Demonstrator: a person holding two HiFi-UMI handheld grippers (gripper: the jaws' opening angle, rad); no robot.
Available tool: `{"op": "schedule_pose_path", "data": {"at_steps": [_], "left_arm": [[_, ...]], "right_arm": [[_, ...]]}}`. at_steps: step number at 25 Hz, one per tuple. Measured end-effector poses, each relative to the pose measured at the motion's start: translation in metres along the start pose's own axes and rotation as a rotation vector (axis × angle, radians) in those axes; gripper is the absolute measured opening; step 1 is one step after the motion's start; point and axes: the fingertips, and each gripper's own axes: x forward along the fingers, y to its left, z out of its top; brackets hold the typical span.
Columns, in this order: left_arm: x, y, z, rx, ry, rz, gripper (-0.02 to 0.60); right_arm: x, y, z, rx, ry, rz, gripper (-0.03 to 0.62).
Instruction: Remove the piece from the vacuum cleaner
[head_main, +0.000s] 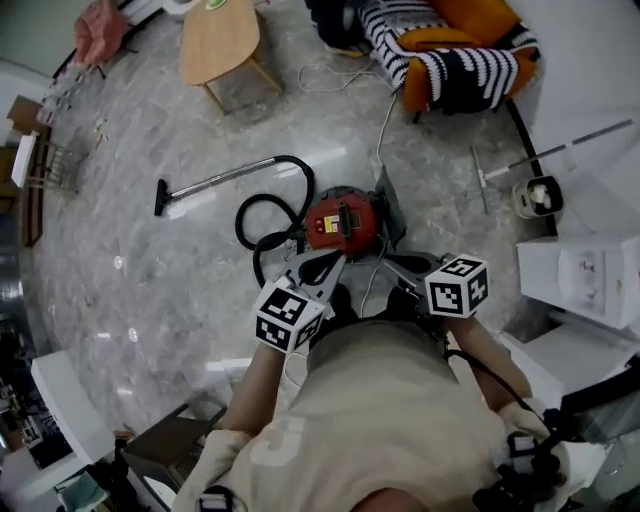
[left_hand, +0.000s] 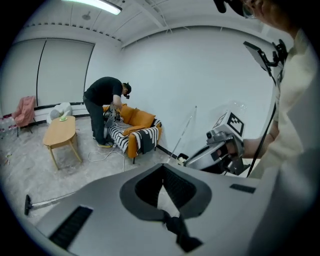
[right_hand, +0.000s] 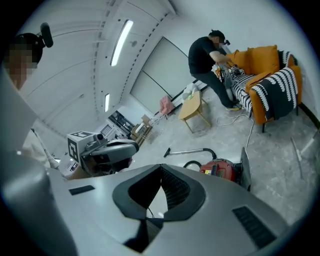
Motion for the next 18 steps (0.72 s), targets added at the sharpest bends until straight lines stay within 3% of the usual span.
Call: {"op": "schedule_pose_path", "data": {"at_steps": [4,8,11,15,18], "left_arm": [[0.016,0.01,-0.016,-0.034,0.038,0.038,-0.006],[0.033,0.018,-0.045,-0.063,0.101,0.043,-0.006],[0.042,0.024,-0.065,-0.09,0.113,0.04,-0.006],[0.054,0.028,-0.099,-0.185,0.115,0.037,-0.006],[0.067,0.025,-0.121,-0.184,0.136,0.015,-0.006]], "right_arm": [[0.021,-0.045,-0.012,-0.055,0.109,-0.029,0.002],[0.043,-0.106,-0.037,-0.053,0.229,-0.115,0.002],[0.053,-0.14,-0.049,-0.051,0.265,-0.165,0.002],[0.073,-0.191,-0.066,-0.01,0.306,-0.244,0.002],[0.085,-0.219,-0.077,0.012,0.324,-0.252,0.002]]}}
